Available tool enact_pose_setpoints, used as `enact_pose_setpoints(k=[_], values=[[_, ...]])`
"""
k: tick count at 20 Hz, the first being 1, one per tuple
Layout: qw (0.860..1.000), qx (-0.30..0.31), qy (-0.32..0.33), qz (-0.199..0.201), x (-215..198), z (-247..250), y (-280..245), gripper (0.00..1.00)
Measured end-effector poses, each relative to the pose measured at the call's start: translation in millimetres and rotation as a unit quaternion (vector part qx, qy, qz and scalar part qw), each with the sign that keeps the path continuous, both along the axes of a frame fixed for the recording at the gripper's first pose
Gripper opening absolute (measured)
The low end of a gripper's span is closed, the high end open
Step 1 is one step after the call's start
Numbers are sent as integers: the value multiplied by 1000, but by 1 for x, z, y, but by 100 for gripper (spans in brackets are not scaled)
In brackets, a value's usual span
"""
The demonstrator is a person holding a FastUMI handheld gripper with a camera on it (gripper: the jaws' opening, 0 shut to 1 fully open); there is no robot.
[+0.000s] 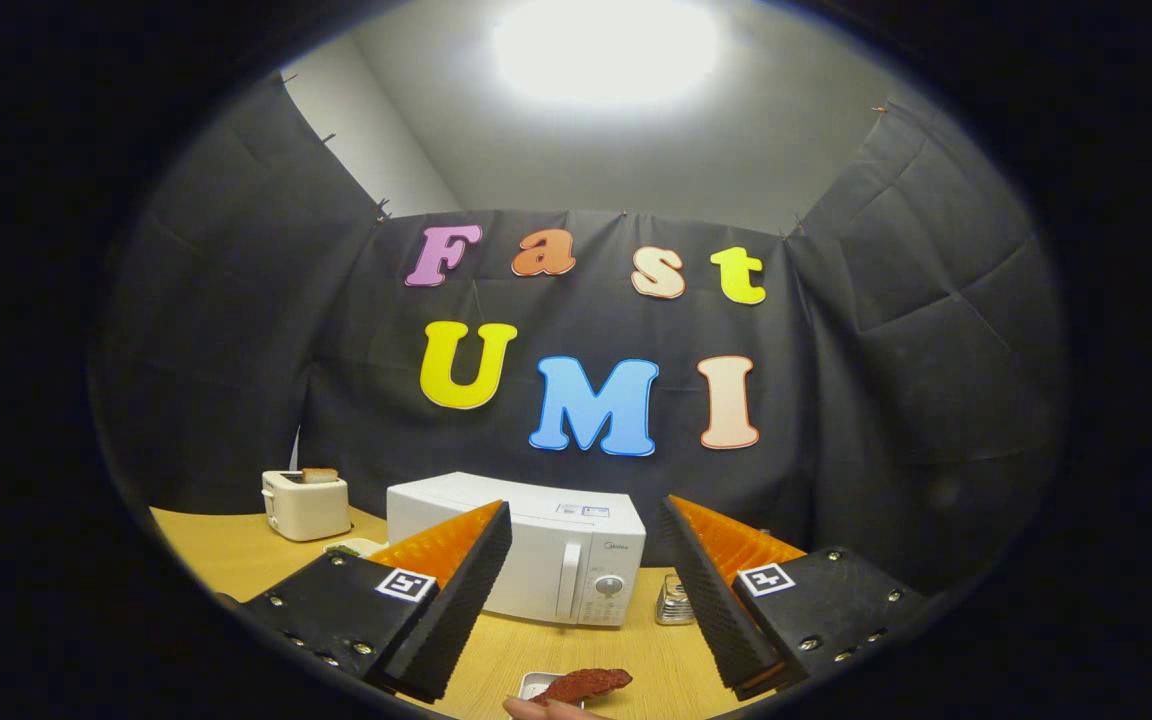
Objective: Open the microwave, put the food inside, and close the microwave door.
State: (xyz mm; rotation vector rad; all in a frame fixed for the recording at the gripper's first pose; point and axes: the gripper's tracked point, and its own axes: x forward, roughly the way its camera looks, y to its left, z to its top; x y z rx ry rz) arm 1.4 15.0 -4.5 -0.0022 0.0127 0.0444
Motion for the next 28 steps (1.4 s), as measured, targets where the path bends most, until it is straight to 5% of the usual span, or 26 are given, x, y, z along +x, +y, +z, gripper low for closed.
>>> enact_pose_setpoints(k=[11,18,28], values=[[1000,-8,11,4,20,-16,7,94],[999,11,35,32,61,-46,26,94],[998,7,62,20,125,-104,44,94]])
